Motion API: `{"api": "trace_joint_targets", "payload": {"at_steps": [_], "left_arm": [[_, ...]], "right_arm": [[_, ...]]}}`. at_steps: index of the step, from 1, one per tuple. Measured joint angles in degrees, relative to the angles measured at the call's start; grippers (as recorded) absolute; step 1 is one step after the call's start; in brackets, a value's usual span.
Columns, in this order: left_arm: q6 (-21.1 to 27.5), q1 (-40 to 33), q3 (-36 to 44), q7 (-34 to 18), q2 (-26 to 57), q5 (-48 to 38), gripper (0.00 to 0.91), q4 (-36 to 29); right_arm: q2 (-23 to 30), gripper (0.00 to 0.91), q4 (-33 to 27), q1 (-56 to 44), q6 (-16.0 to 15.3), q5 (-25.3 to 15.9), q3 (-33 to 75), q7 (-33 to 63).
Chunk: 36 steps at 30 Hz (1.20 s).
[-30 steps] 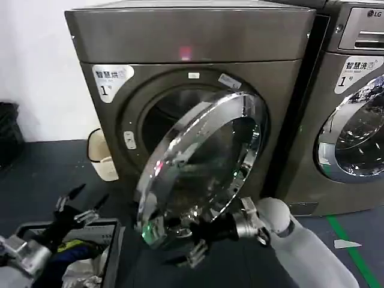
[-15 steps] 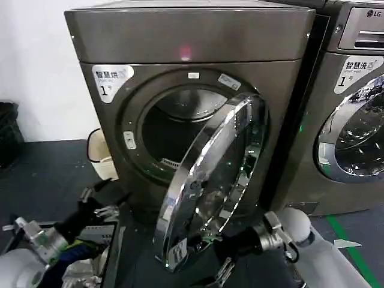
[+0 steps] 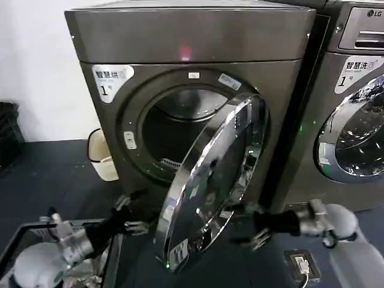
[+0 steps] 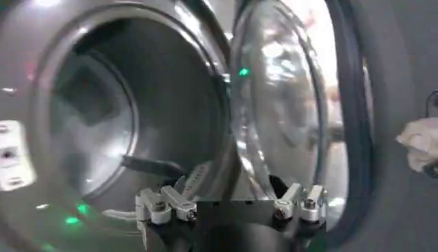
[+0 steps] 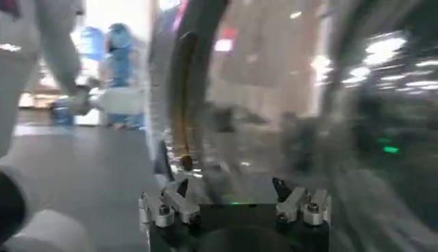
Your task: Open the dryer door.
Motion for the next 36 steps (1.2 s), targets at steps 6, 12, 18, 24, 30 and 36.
{"api": "trace_joint_targets", "payload": {"at_steps": [6, 12, 18, 24, 30, 36], "left_arm": [[0.77, -4.19, 5.39, -0.06, -1.24, 1.28, 0.907, 0.48], [1.38, -7.97, 10.85, -0.02, -2.11, 0.91, 0.907, -0.22], [1.54, -10.79, 15.60, 0.07, -2.78, 0.97, 0.907, -1.33], [2.03, -14.63, 21.31, -0.18, -3.75, 0.68, 0.907, -1.42], [1.80, -20.00, 28.55, -0.17, -6.09, 0.97, 0.907, 0.89], [0.87, -26.13, 35.67, -0.20, -9.60, 1.40, 0.907, 4.33]], "right_arm": [[2.65, 0.907, -1.04, -3.98, 1.00, 0.57, 12.72, 4.04], [7.43, 0.907, 1.65, -8.72, 1.70, -1.09, 24.36, 12.44], [11.36, 0.907, 5.94, -13.38, 3.85, -2.23, 34.27, 26.32], [12.24, 0.907, 10.09, -16.64, -1.13, -5.59, 41.55, 45.84], [13.10, 0.907, 12.96, -19.83, -3.78, -9.22, 48.42, 63.39], [12.87, 0.907, 16.22, -22.70, -3.28, -14.10, 53.81, 68.82]]}}
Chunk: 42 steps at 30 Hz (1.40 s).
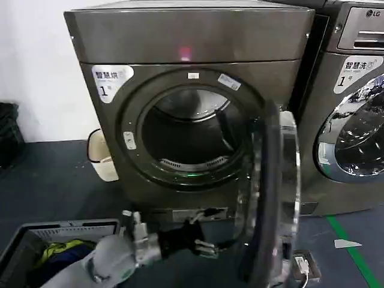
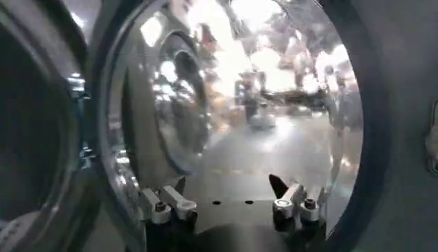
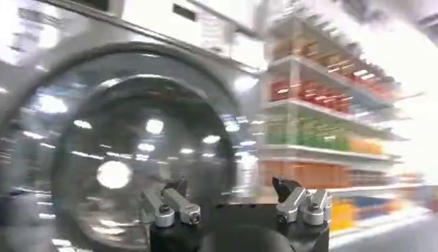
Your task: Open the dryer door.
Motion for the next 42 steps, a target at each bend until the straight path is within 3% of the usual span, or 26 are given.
{"api": "trace_joint_targets", "payload": {"at_steps": [5, 16, 34, 42], "left_arm": [[-2.24, -4.55, 5.14, 0.41, -4.05, 0.49, 0.907, 4.13], [-2.80, -10.74, 10.33, -0.17, -16.21, 1.68, 0.907, 14.23], [-3.39, -16.66, 16.21, -9.35, -26.43, 1.17, 0.907, 24.62], [-3.87, -19.70, 18.60, -10.99, -31.39, 0.96, 0.907, 29.81]], "right_arm": [[0.13, 0.907, 1.45, -2.43, -0.77, -3.21, 4.58, 1.41], [-1.02, 0.907, 3.99, -3.57, -0.66, -4.39, 9.74, 0.26], [-2.87, 0.907, 5.14, -6.92, -0.82, -5.15, 16.05, -0.95], [-3.28, 0.907, 4.51, -8.26, -0.46, -5.47, 18.40, -1.17]]}}
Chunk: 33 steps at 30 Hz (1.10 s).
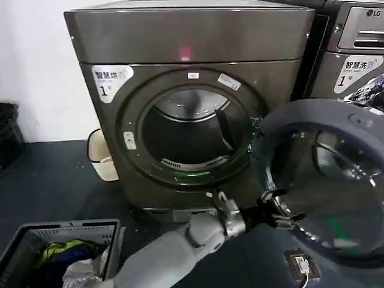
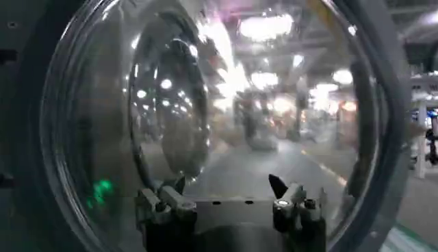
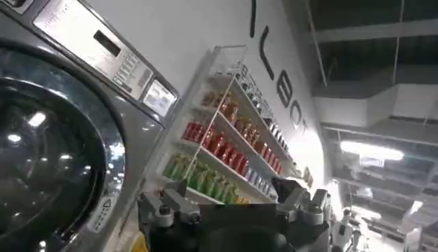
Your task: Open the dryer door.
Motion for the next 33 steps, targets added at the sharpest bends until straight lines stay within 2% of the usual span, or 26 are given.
{"api": "trace_joint_targets", "payload": {"at_steps": [17, 33], "left_arm": [[-3.45, -3.60, -0.59, -4.40, -10.13, 5.63, 0.907, 10.74], [-4.63, -5.59, -0.94, -7.60, -10.98, 6.64, 0.907, 12.26]], "right_arm": [[-0.38, 0.907, -2.08, -0.42, 0.53, 0.22, 1.88, 0.08], [-0.96, 0.907, -2.90, -0.90, 1.26, 0.24, 2.09, 0.08]]}}
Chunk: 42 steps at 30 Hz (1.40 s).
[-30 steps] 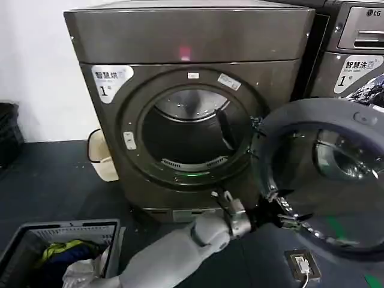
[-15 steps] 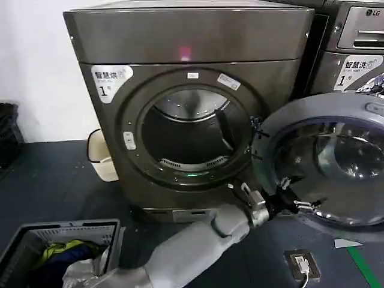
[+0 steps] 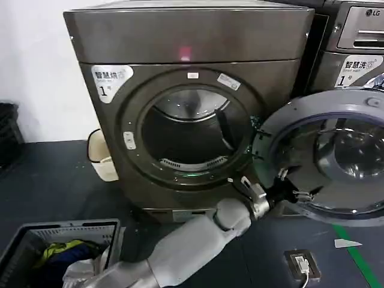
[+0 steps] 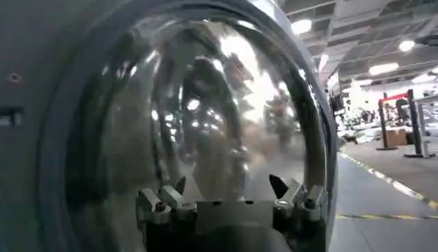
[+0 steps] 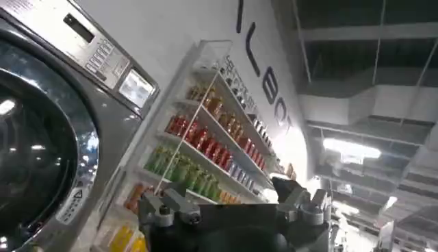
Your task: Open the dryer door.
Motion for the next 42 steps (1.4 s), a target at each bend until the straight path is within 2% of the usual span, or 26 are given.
{"api": "trace_joint_targets", "payload": {"at_steps": [8, 13, 21, 26, 33, 36, 42], "left_arm": [[-1.43, 0.18, 0.15, -0.69, 0.00, 0.10, 0.907, -1.86], [-1.91, 1.19, 0.83, -0.71, 0.78, -3.71, 0.907, -5.96], [-9.54, 2.82, 1.23, -0.42, 13.22, -7.29, 0.907, -16.56], [-12.27, 4.17, 1.58, -0.16, 21.63, -6.73, 0.907, -23.54], [-8.79, 7.89, -1.11, 0.12, 36.37, -10.49, 0.907, -33.85], [-7.74, 10.07, -2.60, 1.57, 43.77, -11.56, 0.907, -38.11], [-3.45, 17.05, -8.40, 5.59, 58.02, -13.57, 0.907, -45.01]], "right_arm": [[-0.35, 0.907, -0.20, -0.26, 0.14, 0.04, 0.41, 0.03], [-0.60, 0.907, 0.30, -0.07, 0.50, 0.03, 0.87, 0.59], [-1.63, 0.907, 0.71, -0.20, 1.00, -0.25, 2.74, 1.24], [-1.64, 0.907, 1.46, 0.30, 1.01, -0.45, 2.85, 2.17], [-1.62, 0.907, 3.62, 2.09, -0.05, -0.80, 3.38, 6.15], [-1.46, 0.907, 4.81, 3.20, -2.57, 0.18, 3.48, 8.28], [-1.45, 0.907, 5.24, 4.58, -3.64, 0.01, 4.34, 9.07]]}}
